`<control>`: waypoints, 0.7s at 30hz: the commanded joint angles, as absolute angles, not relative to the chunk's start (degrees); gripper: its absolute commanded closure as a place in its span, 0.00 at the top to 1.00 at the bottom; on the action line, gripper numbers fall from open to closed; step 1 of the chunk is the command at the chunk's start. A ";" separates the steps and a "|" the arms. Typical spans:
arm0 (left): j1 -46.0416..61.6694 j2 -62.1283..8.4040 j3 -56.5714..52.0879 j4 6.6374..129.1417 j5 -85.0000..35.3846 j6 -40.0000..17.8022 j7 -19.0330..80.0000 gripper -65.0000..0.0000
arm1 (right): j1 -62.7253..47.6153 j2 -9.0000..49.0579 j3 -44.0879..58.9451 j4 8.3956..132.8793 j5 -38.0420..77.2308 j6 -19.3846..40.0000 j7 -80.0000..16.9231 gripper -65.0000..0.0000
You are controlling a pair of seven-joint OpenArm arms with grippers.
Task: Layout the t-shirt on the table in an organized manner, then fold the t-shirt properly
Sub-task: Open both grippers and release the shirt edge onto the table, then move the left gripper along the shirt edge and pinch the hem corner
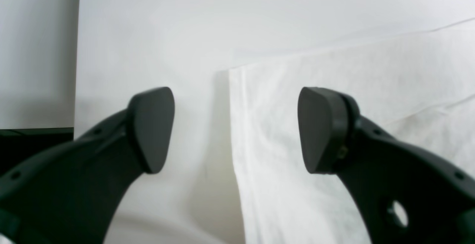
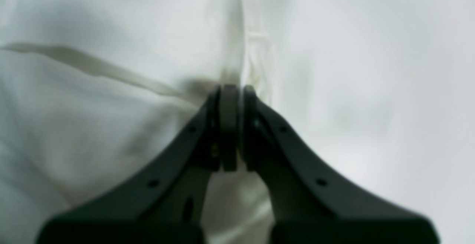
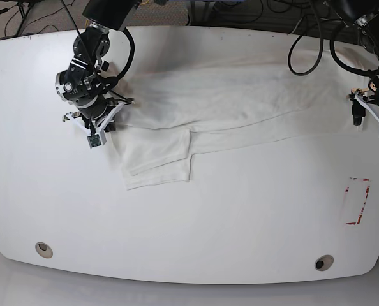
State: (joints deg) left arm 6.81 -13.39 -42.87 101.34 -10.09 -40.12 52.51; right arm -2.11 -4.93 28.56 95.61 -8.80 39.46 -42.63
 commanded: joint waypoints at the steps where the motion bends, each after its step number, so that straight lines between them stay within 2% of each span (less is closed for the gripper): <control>1: 6.29 -14.37 -43.30 102.20 -10.51 -40.00 51.21 0.72 | -1.54 -4.62 28.70 98.15 -8.13 39.52 -41.54 0.00; 8: 4.44 -12.53 -49.19 101.49 -11.38 -40.00 52.00 0.74 | -3.21 -4.79 28.44 103.34 -8.13 39.52 -41.71 0.00; 11: 3.03 -12.00 -51.91 99.65 -14.02 -40.00 55.96 0.74 | -3.38 -4.88 28.44 105.19 -8.13 39.52 -41.71 0.00; 15: 1.80 -13.23 -52.44 97.10 -17.19 -40.00 60.09 0.76 | -4.26 -4.88 28.44 106.24 -8.13 39.52 -41.71 0.00; 21: 1.54 -13.32 -52.18 92.70 -17.63 -40.00 60.18 0.76 | -4.44 -4.88 28.44 106.95 -8.13 39.52 -41.71 0.00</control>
State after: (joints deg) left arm 1.89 -12.27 -52.12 93.38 -17.04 -39.94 60.97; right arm -5.15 -5.10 28.47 105.41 -8.80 39.48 -42.70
